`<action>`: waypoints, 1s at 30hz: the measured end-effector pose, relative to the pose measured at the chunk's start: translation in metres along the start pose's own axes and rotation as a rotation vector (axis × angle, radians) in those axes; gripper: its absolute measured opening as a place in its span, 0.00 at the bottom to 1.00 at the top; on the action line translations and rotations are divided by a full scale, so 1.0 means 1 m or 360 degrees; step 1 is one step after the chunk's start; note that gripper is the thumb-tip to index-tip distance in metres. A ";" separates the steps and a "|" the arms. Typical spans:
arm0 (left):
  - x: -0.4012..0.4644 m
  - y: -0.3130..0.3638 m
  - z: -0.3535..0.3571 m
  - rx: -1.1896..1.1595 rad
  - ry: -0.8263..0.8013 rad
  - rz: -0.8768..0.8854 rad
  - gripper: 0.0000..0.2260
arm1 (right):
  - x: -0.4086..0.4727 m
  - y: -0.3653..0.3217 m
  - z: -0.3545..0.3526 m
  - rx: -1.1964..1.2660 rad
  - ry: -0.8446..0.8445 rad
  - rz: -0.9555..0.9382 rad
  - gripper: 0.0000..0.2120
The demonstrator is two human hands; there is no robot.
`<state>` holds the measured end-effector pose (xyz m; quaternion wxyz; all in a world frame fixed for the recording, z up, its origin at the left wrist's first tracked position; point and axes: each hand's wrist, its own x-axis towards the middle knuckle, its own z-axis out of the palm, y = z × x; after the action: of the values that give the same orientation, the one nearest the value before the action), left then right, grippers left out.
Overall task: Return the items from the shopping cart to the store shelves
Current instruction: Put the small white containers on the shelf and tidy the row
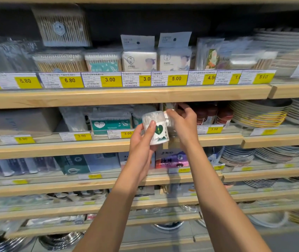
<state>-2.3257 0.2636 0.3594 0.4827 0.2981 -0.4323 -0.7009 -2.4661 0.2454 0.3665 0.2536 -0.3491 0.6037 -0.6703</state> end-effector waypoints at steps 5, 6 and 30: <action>0.014 0.005 0.008 0.0096 -0.0017 0.0038 0.19 | 0.000 -0.012 0.003 -0.0126 -0.0097 0.0086 0.28; 0.015 0.006 0.009 0.0104 -0.0023 0.0046 0.18 | -0.001 -0.014 0.003 -0.0210 -0.0091 0.0045 0.26; 0.022 -0.010 -0.032 0.0662 -0.0018 0.0304 0.15 | -0.003 0.007 0.010 -0.1627 -0.0109 -0.0514 0.09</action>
<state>-2.3112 0.2340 0.3357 0.4725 0.3449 -0.5965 -0.5495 -2.4567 0.2406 0.3592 -0.0354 -0.5381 0.7832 -0.3095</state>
